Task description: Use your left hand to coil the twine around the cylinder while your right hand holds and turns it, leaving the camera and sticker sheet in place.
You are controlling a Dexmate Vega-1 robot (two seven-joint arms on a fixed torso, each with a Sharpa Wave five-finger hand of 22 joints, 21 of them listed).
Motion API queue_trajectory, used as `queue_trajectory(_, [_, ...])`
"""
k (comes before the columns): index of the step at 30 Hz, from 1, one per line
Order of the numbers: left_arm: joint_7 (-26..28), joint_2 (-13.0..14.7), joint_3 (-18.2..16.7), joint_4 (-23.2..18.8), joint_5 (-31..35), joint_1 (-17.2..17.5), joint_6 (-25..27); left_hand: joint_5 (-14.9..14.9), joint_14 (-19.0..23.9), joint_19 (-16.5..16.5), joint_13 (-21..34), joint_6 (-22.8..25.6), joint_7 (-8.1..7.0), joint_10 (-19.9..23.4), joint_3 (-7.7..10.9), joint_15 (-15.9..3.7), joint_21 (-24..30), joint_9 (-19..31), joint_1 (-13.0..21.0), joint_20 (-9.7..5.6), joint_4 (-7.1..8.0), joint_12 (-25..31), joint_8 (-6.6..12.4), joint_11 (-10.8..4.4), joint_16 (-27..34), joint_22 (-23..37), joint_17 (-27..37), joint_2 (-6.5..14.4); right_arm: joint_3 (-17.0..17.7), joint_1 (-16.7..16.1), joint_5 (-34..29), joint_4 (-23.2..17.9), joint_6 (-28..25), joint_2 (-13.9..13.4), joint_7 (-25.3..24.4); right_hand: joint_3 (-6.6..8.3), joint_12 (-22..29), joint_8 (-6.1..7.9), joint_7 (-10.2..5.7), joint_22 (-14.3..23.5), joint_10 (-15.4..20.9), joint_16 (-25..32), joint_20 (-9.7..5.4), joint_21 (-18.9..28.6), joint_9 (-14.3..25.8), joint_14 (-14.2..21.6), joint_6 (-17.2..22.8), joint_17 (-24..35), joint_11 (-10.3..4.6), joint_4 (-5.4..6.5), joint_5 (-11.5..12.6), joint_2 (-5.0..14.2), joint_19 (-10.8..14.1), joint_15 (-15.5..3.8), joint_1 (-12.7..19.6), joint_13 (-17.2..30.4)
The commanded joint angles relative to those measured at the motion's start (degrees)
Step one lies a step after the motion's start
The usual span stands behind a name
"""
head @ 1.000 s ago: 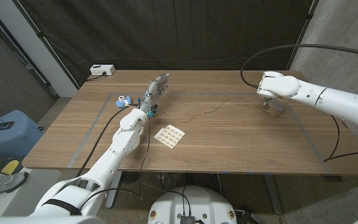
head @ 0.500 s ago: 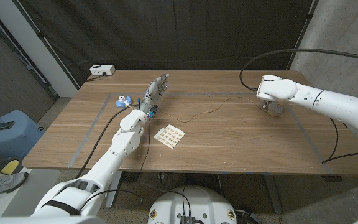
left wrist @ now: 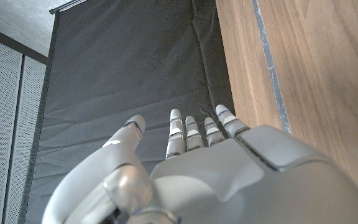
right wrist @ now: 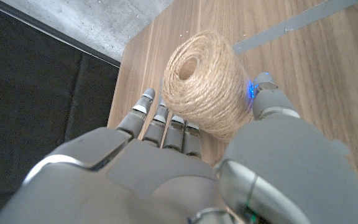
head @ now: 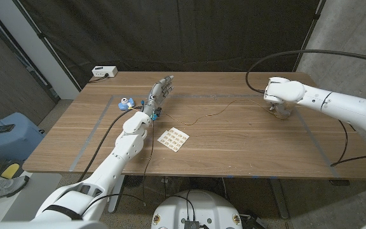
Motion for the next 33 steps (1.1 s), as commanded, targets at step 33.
queue_trajectory(33, [-1.08, -0.37, 0.98, -0.26, -0.14, -0.05, -0.46, 0.31, 0.57, 0.43, 0.09, 1.07, -0.03, 0.54, 0.03, 0.11, -0.06, 0.23, 0.64, -0.13, -0.16, 0.11, -0.33, -0.02, 0.05, 0.20, 0.18, 0.11, 4.84, -4.21, -1.08, -8.15, -1.95, -5.30, -3.55, 1.71, 3.44, 1.89, -2.19, 0.33, 4.73, 0.75, -1.75, 0.43, 0.69, 5.25, 5.33, 0.74, -2.13, 0.24, 0.94, -0.40, 2.98, -3.31, 1.10, 1.35])
